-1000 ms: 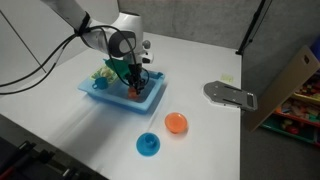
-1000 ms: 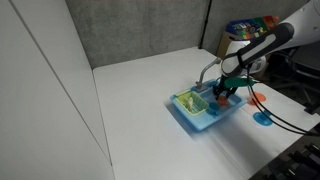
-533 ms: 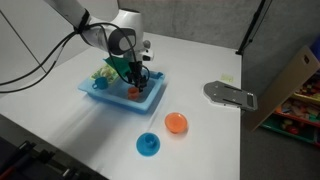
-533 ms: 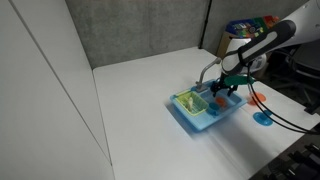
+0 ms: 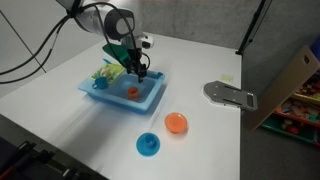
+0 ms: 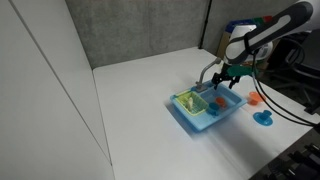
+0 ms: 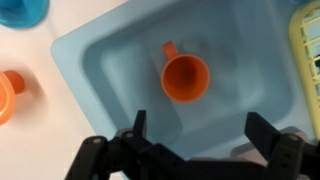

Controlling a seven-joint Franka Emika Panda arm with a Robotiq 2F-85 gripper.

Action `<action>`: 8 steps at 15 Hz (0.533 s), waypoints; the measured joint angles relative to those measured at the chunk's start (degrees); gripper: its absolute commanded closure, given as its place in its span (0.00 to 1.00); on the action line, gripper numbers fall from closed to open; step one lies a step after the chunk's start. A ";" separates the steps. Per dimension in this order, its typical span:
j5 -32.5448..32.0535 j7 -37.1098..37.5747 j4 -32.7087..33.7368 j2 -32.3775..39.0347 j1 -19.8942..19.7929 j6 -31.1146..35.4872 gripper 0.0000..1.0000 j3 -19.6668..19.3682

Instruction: Put the orange cup in the toy sink

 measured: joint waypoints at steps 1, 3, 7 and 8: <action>-0.42 -0.51 -0.69 -1.45 0.07 -1.27 0.00 0.00; -1.88 -1.44 -2.36 -4.71 0.20 -4.37 0.00 0.00; -6.33 -2.17 -6.97 -12.24 0.42 -10.64 0.00 -0.08; -7.45 -2.17 -8.20 -14.20 0.49 -12.36 0.00 -0.11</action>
